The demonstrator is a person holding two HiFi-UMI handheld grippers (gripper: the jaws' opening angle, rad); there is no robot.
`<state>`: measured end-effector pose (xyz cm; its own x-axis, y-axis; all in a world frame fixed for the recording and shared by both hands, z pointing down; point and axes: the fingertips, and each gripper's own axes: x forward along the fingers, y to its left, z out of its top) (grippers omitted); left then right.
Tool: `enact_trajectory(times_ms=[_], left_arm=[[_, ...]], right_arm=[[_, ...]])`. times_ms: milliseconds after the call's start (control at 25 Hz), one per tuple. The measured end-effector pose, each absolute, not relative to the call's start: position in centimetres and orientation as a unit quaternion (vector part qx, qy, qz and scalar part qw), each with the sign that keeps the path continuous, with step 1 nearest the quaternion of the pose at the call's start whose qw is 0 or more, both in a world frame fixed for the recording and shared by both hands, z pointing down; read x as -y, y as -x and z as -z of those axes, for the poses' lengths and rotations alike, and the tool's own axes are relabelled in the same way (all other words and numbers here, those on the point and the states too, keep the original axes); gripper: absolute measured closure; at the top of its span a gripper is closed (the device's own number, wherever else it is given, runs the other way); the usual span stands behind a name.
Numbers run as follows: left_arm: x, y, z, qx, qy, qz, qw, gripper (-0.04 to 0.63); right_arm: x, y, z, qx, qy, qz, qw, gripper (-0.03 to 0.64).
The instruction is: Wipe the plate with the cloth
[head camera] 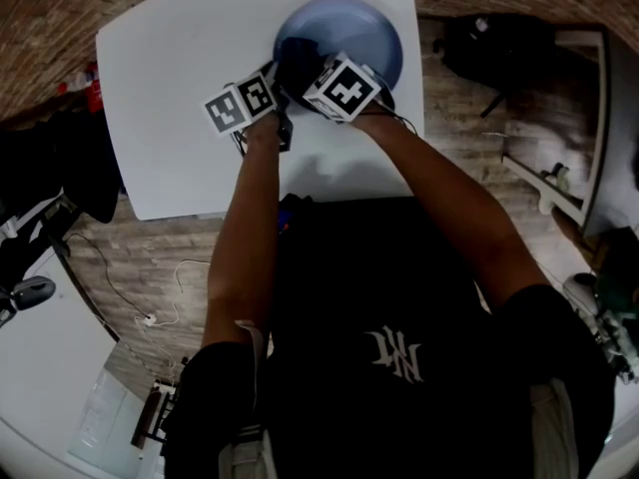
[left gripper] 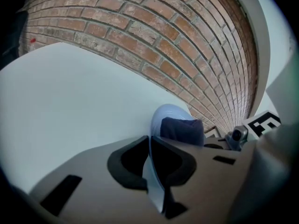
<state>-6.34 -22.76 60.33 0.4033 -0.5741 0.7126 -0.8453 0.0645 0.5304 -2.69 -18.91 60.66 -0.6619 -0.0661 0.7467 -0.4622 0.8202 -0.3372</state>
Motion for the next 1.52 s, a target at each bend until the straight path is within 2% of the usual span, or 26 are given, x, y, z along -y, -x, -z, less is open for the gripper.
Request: enact_trajectory(times_ms=[560, 880, 1520], left_arm=[[22.8, 6.2, -60.4, 0.530, -0.673, -0.141, 0.497, 0.572], [22.8, 6.1, -60.3, 0.530, -0.676, -0.146, 0.491, 0.572], [22.9, 6.3, -60.3, 0.526, -0.677, -0.153, 0.491, 0.572]], right_arm=[[16.0, -2.1, -61.2, 0.845, -0.098, -0.219, 0.478, 0.543], [16.0, -5.7, -61.2, 0.833, -0.091, -0.157, 0.523, 0.543], [21.2, -11.6, -59.9, 0.806, -0.136, -0.055, 0.574, 0.543]])
